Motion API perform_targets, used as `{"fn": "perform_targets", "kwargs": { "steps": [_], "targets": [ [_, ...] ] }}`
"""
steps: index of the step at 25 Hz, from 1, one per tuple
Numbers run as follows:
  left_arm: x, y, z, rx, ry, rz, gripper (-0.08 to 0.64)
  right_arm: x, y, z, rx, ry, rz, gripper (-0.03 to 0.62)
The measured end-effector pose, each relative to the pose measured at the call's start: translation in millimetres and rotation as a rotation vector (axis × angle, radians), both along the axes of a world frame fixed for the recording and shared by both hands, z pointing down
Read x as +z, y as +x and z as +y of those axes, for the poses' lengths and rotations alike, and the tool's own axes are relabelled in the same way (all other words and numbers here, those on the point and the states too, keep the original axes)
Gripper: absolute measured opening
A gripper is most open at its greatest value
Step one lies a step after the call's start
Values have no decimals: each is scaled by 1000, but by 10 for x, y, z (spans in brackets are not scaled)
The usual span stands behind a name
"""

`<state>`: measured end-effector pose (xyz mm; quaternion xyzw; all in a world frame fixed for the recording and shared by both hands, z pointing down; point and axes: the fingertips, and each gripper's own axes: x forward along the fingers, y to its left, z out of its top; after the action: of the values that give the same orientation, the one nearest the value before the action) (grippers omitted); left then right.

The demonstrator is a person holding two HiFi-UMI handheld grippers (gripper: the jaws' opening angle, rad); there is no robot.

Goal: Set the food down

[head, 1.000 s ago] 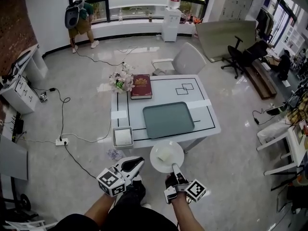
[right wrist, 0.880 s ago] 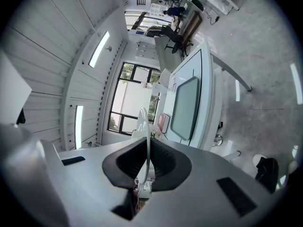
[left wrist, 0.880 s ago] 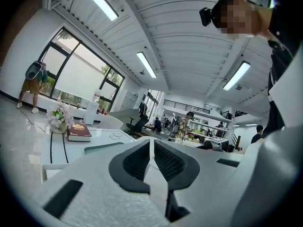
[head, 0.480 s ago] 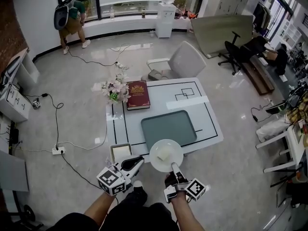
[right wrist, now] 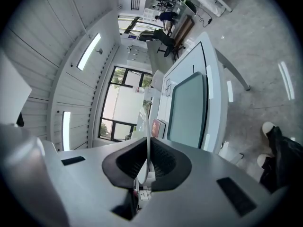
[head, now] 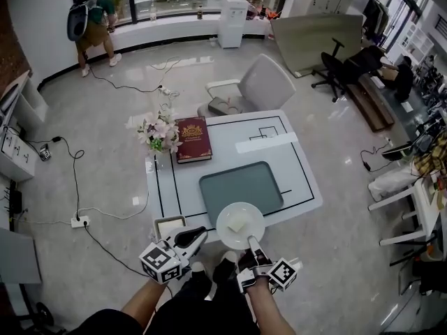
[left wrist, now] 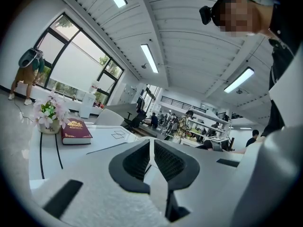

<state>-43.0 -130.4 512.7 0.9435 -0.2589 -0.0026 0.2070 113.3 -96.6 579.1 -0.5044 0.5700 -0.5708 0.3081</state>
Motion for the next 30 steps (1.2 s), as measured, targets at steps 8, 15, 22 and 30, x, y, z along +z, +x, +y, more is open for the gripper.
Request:
{"fn": "perform_targets", "kwargs": {
  "steps": [8, 15, 22, 30],
  "targets": [
    [121, 124, -266, -34, -26, -19, 32, 243, 141, -296, -37, -45, 9, 21],
    [233, 343, -652, -75, -62, -29, 32, 413, 325, -664, -84, -102, 26, 21],
    [344, 635, -974, -77, -78, -41, 32, 583, 509, -1063, -127, -115, 20, 20],
    [554, 686, -1148, -100, -126, -66, 32, 927, 569, -1355, -188, -186, 50, 20]
  ]
}}
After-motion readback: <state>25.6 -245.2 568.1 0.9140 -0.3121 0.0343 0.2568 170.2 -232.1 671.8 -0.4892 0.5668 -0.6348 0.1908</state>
